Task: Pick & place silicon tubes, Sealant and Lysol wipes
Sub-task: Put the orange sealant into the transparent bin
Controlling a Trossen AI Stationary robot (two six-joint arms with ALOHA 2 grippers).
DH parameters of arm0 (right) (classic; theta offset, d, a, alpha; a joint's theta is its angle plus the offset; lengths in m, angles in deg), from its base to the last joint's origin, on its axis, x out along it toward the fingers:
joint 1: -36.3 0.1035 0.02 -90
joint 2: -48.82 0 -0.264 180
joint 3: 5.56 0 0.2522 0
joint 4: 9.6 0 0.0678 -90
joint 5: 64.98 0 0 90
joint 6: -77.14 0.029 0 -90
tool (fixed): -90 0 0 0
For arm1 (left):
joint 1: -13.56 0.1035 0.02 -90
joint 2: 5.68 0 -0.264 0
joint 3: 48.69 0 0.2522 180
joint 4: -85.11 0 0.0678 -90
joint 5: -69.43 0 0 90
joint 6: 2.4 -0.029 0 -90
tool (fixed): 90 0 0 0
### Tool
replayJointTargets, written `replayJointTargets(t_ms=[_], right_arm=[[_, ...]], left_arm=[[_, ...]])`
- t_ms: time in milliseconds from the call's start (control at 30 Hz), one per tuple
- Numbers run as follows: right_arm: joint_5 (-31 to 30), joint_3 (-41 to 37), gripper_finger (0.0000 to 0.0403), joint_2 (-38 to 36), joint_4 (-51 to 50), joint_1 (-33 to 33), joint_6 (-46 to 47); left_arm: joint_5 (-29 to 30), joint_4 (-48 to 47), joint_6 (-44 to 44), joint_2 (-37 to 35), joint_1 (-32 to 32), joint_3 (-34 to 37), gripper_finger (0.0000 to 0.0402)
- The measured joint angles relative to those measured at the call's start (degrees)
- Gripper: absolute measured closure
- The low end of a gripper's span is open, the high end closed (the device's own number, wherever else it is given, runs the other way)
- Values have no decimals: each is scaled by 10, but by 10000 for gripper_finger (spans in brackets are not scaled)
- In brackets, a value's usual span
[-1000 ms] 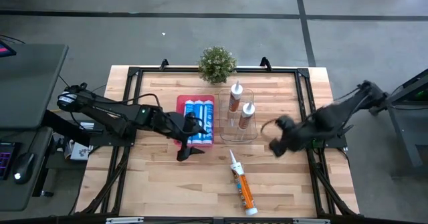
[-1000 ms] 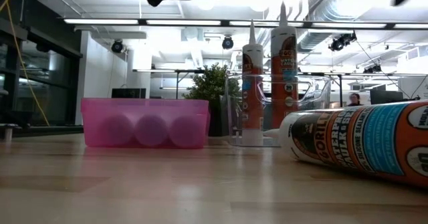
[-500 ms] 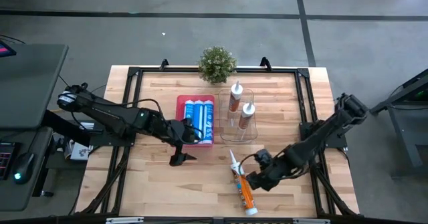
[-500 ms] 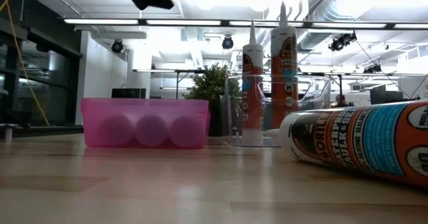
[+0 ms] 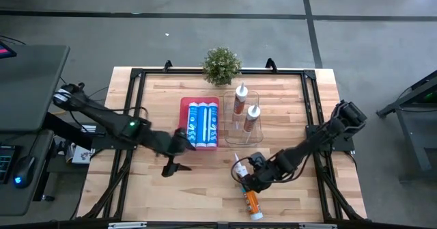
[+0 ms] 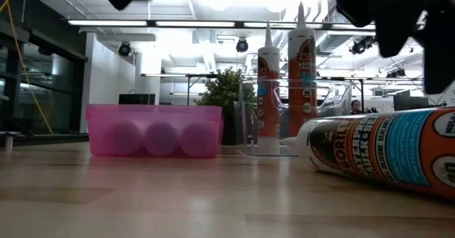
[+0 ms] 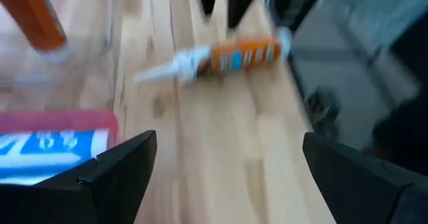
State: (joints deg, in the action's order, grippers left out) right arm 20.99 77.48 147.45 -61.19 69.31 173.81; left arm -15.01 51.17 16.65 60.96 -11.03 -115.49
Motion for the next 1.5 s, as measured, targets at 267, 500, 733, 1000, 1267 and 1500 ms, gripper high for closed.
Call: replayJointTargets(t_ms=[267, 500, 733, 1000, 1267, 1500], right_arm=[[-30, 0, 121, 0, -7, -13, -46], [-18, 0, 121, 0, 2, -20, -56], [-41, 1, 121, 2, 30, -20, -70], [4, 0, 121, 51, 63, -35, -67], [21, 1, 121, 61, 21, -38, -13], [28, 0, 121, 62, 67, -47, -31]], left_arm=[[156, 88, 67, -198, -81, 153, 32], [208, 91, 57, -344, -138, 240, 32], [201, 24, 50, -495, -145, 298, 32], [193, -64, 35, -654, -145, 328, 32], [184, -82, 21, -663, -144, 340, 32], [189, -87, 19, -662, -144, 351, 32]])
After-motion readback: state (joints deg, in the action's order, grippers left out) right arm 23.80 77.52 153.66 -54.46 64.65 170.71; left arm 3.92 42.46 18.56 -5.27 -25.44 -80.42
